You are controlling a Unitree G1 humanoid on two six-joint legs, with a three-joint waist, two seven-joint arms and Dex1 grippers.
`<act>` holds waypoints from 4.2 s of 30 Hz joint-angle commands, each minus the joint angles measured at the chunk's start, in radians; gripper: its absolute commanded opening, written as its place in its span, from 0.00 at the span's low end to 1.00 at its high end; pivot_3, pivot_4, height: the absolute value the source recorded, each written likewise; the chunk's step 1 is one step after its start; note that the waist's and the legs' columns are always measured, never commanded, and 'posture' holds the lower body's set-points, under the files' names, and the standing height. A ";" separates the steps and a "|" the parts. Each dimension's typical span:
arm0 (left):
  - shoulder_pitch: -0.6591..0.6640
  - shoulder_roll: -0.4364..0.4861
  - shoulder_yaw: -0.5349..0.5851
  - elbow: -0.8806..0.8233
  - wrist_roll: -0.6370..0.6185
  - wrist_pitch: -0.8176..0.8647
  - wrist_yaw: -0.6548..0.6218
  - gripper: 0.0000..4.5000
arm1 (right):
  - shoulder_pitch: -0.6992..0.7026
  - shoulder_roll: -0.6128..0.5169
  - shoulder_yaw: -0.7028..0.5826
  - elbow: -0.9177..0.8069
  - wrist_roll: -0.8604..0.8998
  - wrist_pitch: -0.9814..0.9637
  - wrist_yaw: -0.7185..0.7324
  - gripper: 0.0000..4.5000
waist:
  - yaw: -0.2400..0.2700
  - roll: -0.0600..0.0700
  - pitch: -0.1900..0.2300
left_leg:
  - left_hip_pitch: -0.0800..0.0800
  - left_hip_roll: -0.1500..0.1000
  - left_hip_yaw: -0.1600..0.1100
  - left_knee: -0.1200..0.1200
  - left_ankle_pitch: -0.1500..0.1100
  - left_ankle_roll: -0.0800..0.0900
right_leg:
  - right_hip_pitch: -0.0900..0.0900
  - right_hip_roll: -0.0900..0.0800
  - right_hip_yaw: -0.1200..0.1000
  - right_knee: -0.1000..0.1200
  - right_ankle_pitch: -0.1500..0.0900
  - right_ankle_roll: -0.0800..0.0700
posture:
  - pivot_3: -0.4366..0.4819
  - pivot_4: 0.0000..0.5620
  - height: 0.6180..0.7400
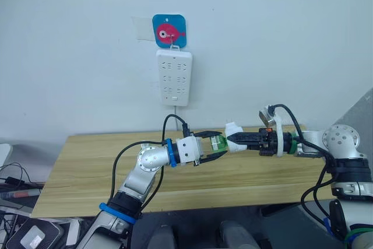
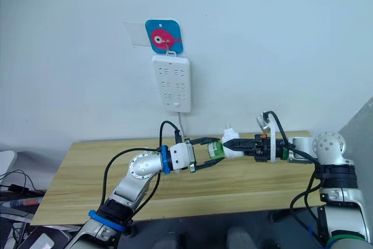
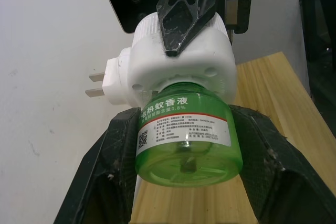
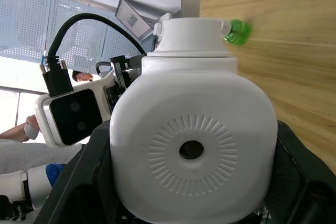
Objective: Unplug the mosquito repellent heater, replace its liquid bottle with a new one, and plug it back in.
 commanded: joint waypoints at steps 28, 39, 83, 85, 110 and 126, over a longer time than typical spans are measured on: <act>-0.161 -0.039 0.375 -0.049 -1.004 1.580 0.098 0.92 | -0.002 -0.084 0.102 -0.120 -0.160 -0.077 0.309 0.67 | 0.001 0.000 0.000 | 0.000 0.000 -0.004 0.002 0.000 0.000 | 0.000 0.001 -0.002 0.001 0.000 0.000 | 0.43 0.12 1.00; -0.050 0.206 0.208 -0.334 -0.482 0.866 -0.105 1.00 | -0.064 -0.016 -0.052 0.036 -0.177 -0.039 0.196 0.67 | 0.003 0.000 0.000 | 0.002 0.000 -0.001 0.000 0.000 0.000 | 0.001 0.001 0.000 0.000 0.002 -0.004 | 0.44 0.13 1.00; -0.195 0.073 -0.008 0.288 0.608 -0.639 0.670 0.50 | -0.071 0.037 -0.147 0.014 0.056 0.097 0.003 0.67 | 0.031 0.001 -0.001 | 0.001 -0.001 0.000 0.001 0.000 0.000 | 0.001 -0.002 -0.001 0.002 0.002 -0.003 | 0.43 0.14 1.00; -0.199 0.077 -0.020 0.297 0.562 -0.648 0.646 0.50 | -0.069 0.037 -0.148 0.012 0.057 0.097 -0.004 0.67 | 0.031 0.001 -0.001 | 0.000 -0.001 0.000 0.001 0.000 0.000 | 0.001 -0.002 -0.001 0.002 0.002 -0.003 | 0.43 0.14 1.00; -0.250 0.063 0.251 0.017 -1.085 1.439 0.026 0.90 | -0.039 -0.007 -0.085 -0.104 0.022 0.097 0.090 0.67 | -0.025 0.001 0.000 | 0.000 0.001 -0.005 0.002 0.000 0.000 | 0.001 0.002 -0.003 0.002 0.001 -0.003 | 0.39 0.16 1.00; -0.114 0.274 0.200 -0.328 -0.616 0.982 -0.168 0.99 | -0.090 0.014 -0.164 0.039 -0.060 0.066 0.054 0.67 | -0.020 0.001 0.000 | 0.001 0.000 -0.001 0.000 0.000 0.000 | 0.001 0.001 0.000 0.001 0.001 -0.004 | 0.41 0.16 1.00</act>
